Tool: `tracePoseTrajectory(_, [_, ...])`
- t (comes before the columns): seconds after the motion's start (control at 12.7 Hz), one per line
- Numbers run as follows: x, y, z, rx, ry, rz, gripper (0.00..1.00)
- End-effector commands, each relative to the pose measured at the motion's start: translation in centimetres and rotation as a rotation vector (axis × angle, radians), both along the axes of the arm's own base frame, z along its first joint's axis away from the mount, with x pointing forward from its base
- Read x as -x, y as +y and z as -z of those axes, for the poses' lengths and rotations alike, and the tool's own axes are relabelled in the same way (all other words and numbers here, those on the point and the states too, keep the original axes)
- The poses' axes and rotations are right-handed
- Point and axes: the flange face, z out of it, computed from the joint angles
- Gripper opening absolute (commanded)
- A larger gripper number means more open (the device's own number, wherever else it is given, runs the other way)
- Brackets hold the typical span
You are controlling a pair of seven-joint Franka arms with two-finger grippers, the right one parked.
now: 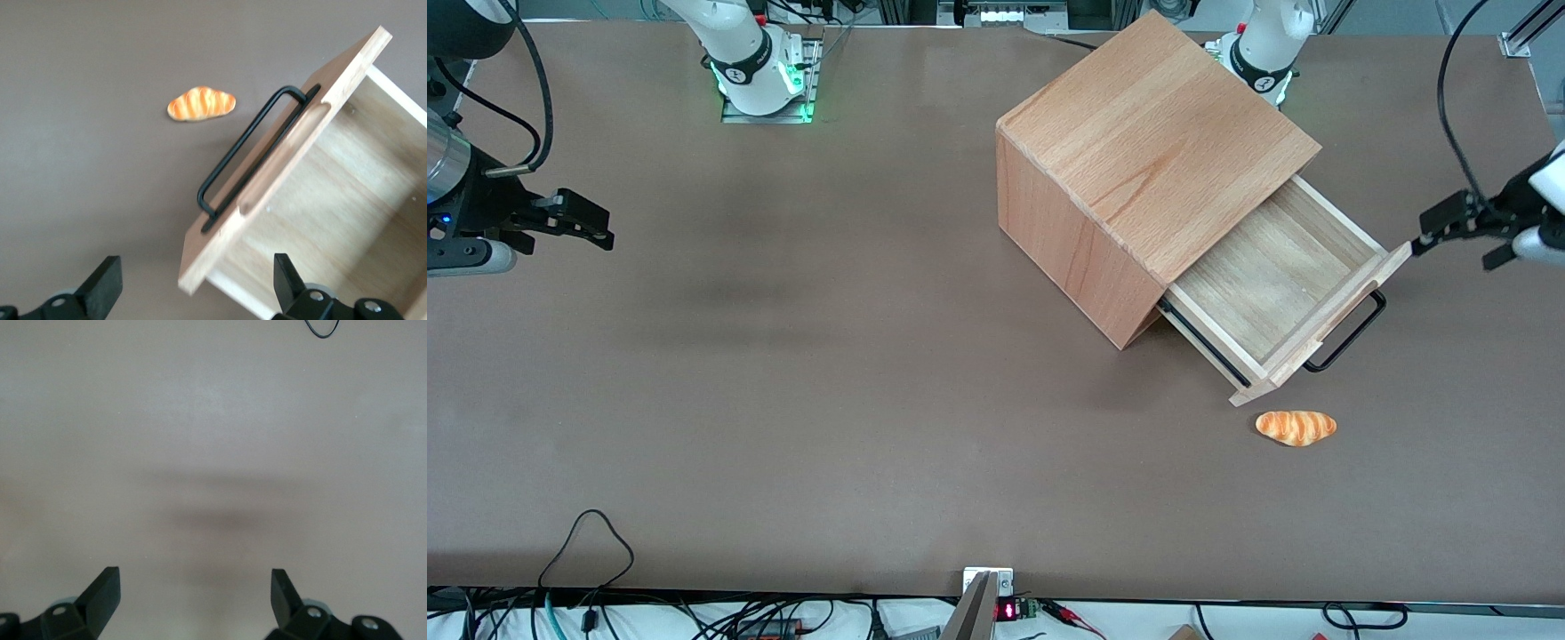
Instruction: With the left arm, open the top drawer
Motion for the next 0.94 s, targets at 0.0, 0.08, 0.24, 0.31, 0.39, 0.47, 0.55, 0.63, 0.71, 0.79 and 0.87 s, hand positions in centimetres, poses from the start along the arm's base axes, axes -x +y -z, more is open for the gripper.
tracePoseTrajectory(0.0, [1.5,-0.6,-1.6,-0.025,0.044,-0.100,1.00])
tracePoseTrajectory(0.08, [2.0,-0.7,-2.0,-0.057,0.065,-0.130,1.00])
tracePoseTrajectory(0.24, [2.1,-2.2,-2.8,-0.128,0.066,-0.128,1.00])
tracePoseTrajectory(0.31, [2.3,-2.3,-2.6,-0.146,0.087,-0.130,1.00])
tracePoseTrajectory(0.39, [2.3,-2.3,-2.6,-0.148,0.084,-0.131,1.00])
tracePoseTrajectory(0.47, [2.2,-2.3,-2.7,-0.146,0.079,-0.130,1.00])
tracePoseTrajectory(0.55, [2.2,-2.3,-3.1,-0.134,0.070,-0.136,1.00])
tracePoseTrajectory(0.63, [2.1,-2.2,-3.3,-0.130,0.064,-0.137,1.00])
tracePoseTrajectory(0.71, [2.1,-2.3,-3.3,-0.120,0.064,-0.137,1.00])
tracePoseTrajectory(0.79, [2.1,-2.3,-3.3,-0.111,0.064,-0.136,1.00])
tracePoseTrajectory(0.87, [2.1,-2.2,-3.3,-0.111,0.066,-0.130,1.00])
